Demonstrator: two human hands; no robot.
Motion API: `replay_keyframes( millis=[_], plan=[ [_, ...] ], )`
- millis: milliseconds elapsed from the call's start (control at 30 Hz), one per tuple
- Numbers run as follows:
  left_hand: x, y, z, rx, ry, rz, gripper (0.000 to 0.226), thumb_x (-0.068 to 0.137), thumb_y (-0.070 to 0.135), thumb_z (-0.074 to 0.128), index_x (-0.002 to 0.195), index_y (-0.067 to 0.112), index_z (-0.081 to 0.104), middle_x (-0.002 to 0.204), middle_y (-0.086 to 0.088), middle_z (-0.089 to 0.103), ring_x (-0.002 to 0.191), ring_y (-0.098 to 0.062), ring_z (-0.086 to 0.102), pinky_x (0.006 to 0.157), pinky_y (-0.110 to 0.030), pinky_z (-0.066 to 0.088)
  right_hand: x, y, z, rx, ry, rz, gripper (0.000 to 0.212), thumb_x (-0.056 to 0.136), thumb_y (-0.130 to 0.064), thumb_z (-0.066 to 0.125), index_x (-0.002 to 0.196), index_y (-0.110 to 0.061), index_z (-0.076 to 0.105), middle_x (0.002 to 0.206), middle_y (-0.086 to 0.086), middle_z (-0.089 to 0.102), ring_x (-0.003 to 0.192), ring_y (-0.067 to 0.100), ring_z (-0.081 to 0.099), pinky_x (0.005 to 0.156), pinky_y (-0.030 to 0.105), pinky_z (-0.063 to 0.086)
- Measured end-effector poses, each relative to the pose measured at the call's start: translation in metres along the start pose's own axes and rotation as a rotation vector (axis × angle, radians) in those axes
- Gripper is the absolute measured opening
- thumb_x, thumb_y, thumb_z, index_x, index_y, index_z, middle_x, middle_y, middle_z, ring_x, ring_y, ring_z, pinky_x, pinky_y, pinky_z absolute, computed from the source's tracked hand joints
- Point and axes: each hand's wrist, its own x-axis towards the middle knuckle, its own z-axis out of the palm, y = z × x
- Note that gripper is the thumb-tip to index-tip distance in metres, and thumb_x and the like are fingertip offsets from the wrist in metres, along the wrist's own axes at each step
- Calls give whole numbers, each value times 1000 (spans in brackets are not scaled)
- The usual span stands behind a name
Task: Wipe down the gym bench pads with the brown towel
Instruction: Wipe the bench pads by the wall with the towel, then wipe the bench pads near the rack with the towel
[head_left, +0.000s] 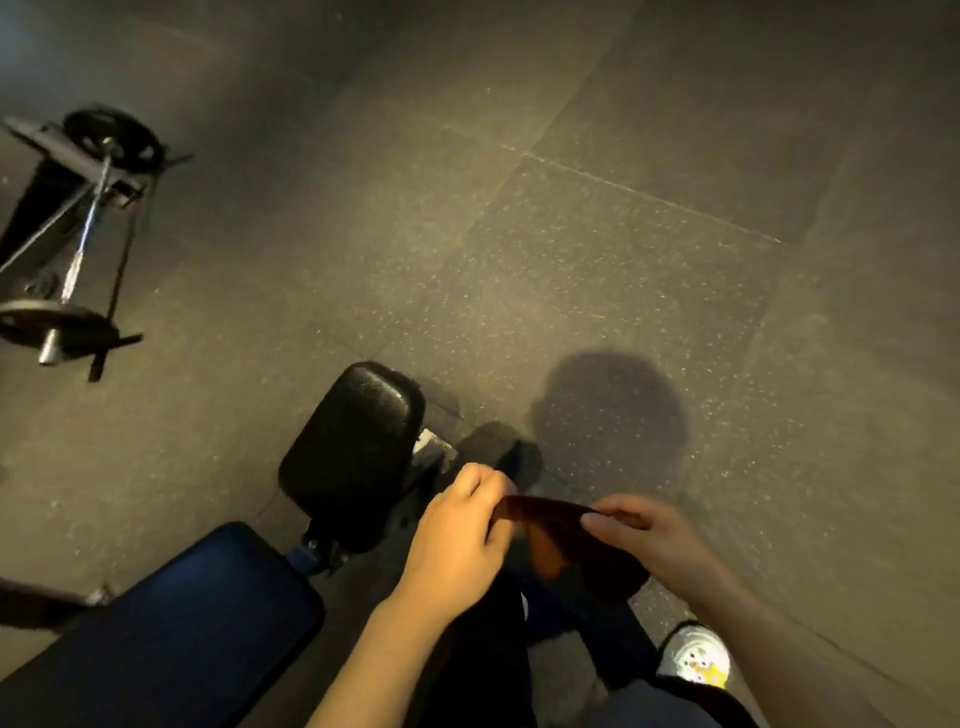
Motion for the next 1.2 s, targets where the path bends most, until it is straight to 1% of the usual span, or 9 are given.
replay_keyframes(
  millis=[133,233,300,500,667,767,900,1033,1200],
  plan=[
    [9,116,56,-19,-139,177,24,87,12,50,89,34,42,81,10,54,80,-24,59,69,-35,40,-81,48,-85,208,160,6,23,93,-25,59,86,-8,72,68,1,66,60,6,58,56,14,42],
    [6,213,103,-67,-291,386,24,83,13,47,98,32,49,87,2,63,84,-25,61,72,-36,44,-143,87,-152,174,255,-44,28,83,-43,61,94,-21,74,80,-9,73,75,2,62,71,16,46],
    [-1,275,134,-46,-394,502,23,84,22,43,105,30,47,99,-3,66,92,-29,60,78,-38,45,-188,112,-192,188,302,-72,23,90,-38,63,96,-20,75,86,-7,74,81,3,62,77,19,46],
    [-23,402,182,8,-654,774,34,80,20,46,109,37,44,110,11,54,95,-14,52,76,-27,36,-307,155,-250,515,616,-166,13,73,-23,72,79,-12,71,71,8,60,68,18,49,60,21,39],
    [-19,447,209,85,-792,863,43,89,16,55,110,53,47,96,35,58,98,16,47,89,-13,32,-347,174,-251,601,1000,-190,19,79,-22,73,78,-3,68,71,18,60,69,23,52,69,33,40],
    [-5,457,231,153,-902,823,61,87,33,61,121,73,29,94,17,68,95,-3,59,91,-29,47,-362,172,-251,574,1225,-161,9,89,-15,70,80,-15,70,72,8,66,68,14,56,68,30,44],
    [15,483,254,376,-994,1009,50,88,39,62,135,42,45,113,15,67,110,-11,60,95,-28,44,-382,157,-252,558,1466,-129,18,93,-21,65,78,-29,66,68,3,63,58,10,56,56,23,43],
    [31,517,263,428,-1027,1195,24,87,46,63,108,36,56,90,19,58,106,-9,56,91,-24,38,-399,148,-250,640,1718,-132,20,93,-20,62,79,-35,67,75,1,65,67,12,60,64,32,46],
    [25,549,289,532,-1082,1386,21,78,60,54,92,48,44,87,29,47,90,7,44,101,-31,32,-419,158,-218,738,2016,-17,19,94,-14,61,80,-25,66,73,-9,65,67,4,58,63,19,44]
  ],
)
